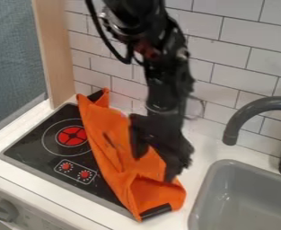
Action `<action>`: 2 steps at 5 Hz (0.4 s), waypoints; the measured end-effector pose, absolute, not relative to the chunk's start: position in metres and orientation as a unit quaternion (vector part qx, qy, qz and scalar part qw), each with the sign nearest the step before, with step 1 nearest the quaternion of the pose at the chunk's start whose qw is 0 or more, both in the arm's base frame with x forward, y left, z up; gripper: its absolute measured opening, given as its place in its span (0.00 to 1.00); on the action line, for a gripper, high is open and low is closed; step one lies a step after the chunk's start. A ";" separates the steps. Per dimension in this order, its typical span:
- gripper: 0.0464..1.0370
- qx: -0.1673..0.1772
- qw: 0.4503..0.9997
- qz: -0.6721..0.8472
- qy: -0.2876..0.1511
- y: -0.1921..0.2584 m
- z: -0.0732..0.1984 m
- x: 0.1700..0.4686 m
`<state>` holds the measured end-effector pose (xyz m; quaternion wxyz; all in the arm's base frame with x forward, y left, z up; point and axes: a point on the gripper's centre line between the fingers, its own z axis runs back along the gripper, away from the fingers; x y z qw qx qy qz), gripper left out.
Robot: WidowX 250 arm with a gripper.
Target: Fold the cloth from bottom right to top left
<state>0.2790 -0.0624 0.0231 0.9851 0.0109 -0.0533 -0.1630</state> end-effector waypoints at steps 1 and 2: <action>0.96 0.000 0.984 -0.176 -0.036 -0.070 0.003 0.272; 0.96 -0.018 0.977 -0.211 -0.025 -0.088 -0.016 0.264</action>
